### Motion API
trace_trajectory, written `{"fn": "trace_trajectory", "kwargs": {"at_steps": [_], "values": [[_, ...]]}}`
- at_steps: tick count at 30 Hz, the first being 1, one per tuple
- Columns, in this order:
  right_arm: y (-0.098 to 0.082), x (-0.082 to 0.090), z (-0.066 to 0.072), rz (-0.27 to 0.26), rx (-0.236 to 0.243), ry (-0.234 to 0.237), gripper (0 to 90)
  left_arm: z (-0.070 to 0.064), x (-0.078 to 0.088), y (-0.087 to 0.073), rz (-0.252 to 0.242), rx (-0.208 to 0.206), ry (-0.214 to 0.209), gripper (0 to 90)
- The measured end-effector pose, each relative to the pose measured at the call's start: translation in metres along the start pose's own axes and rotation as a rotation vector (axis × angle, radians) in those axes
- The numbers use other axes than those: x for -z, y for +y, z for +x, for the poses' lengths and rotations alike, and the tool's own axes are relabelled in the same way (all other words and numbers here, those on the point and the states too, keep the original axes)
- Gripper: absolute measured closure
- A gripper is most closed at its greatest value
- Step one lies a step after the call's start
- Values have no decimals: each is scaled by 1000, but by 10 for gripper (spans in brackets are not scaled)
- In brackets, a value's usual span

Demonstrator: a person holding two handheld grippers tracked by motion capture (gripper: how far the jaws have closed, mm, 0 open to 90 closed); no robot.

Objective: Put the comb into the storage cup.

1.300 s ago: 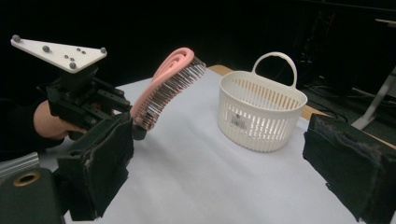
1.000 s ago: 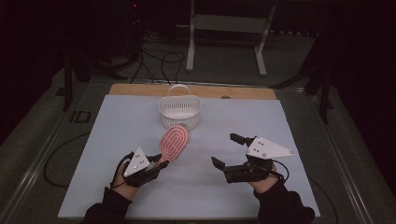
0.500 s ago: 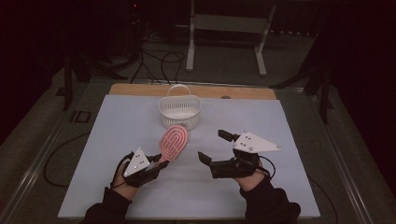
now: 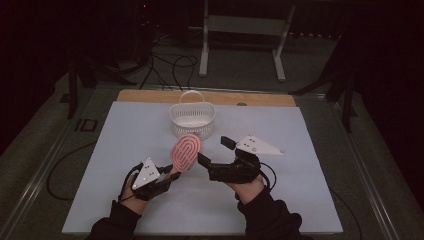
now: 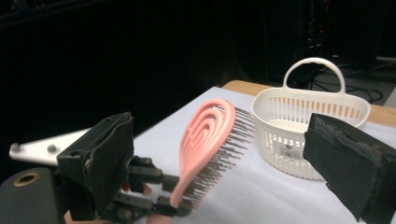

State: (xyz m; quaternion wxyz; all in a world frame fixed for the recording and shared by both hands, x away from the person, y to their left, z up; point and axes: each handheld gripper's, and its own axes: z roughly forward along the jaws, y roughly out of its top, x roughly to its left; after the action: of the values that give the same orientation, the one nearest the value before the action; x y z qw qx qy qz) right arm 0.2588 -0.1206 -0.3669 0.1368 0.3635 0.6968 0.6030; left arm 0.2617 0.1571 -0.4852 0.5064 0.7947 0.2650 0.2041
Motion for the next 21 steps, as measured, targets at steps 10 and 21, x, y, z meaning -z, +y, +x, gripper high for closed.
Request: {"fn": "trace_trajectory", "kwargs": {"at_steps": [10, 21], "values": [[-6, -24, 6, -15, -114, -31, 85, 0, 0, 0, -6, -3, 1, 710], [-16, -38, 4, 29, -245, -33, 88, -1, 1, 1, -13, -3, 2, 710]]}}
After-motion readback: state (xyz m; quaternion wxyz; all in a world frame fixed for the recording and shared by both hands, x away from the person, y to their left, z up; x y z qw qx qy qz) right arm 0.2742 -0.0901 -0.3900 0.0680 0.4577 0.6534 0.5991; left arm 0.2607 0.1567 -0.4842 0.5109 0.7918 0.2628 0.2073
